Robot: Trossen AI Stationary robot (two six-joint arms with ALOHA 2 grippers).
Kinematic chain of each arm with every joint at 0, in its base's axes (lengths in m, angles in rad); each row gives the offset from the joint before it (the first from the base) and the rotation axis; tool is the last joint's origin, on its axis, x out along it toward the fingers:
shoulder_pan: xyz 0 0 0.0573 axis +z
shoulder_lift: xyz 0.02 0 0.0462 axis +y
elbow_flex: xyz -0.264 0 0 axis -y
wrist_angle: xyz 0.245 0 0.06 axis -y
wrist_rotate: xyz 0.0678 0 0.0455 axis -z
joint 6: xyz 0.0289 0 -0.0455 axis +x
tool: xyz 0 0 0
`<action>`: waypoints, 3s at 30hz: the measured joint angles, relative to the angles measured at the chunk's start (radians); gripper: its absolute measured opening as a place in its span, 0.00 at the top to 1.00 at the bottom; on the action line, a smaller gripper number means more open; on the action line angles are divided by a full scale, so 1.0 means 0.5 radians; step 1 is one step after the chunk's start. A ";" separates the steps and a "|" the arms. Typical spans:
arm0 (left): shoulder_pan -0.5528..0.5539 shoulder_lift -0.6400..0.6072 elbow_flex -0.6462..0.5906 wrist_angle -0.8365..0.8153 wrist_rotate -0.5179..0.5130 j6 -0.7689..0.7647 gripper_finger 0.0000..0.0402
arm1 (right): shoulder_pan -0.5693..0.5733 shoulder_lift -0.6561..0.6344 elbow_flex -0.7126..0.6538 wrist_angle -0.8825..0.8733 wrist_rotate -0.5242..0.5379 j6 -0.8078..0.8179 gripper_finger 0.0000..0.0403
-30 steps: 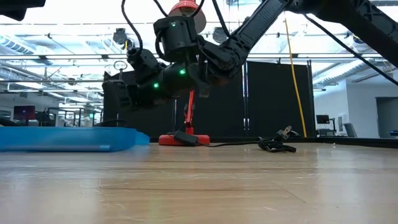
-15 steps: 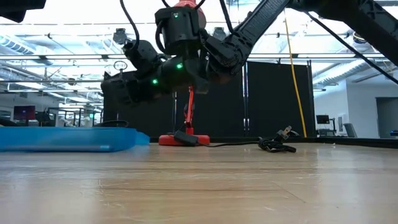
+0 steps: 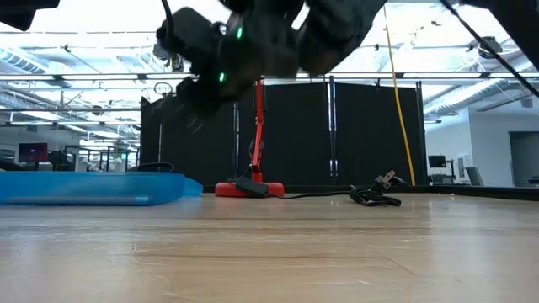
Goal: Pick & place school supplies into a supply box
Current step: Return to Home Position
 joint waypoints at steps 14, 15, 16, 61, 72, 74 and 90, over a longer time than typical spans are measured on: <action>0.089 0.000 0.000 0.106 0.057 -0.124 0.50 | 0.456 -0.220 0.001 -1.092 -0.374 1.112 1.00; 0.100 0.000 0.000 0.107 0.066 -0.124 0.50 | 0.472 -0.224 0.001 -1.165 -0.516 1.228 1.00; 0.115 0.000 0.000 0.106 0.084 -0.121 0.50 | 0.485 -0.224 0.001 -1.211 -0.636 1.316 1.00; -0.013 -0.942 -0.029 -0.291 0.146 0.437 0.98 | 0.674 -2.020 -1.643 -0.675 -1.326 1.565 1.00; 0.356 -1.350 -0.791 0.573 0.972 0.590 0.99 | 0.793 -2.418 -2.008 -0.632 -1.325 1.523 1.00; 0.395 -1.461 -0.910 0.636 0.970 0.597 0.98 | 0.796 -2.469 -2.048 -0.621 -1.325 1.490 1.00; 0.474 -2.249 -1.324 0.405 1.049 0.680 0.98 | 0.793 -2.967 -2.444 -0.605 -1.331 1.653 1.00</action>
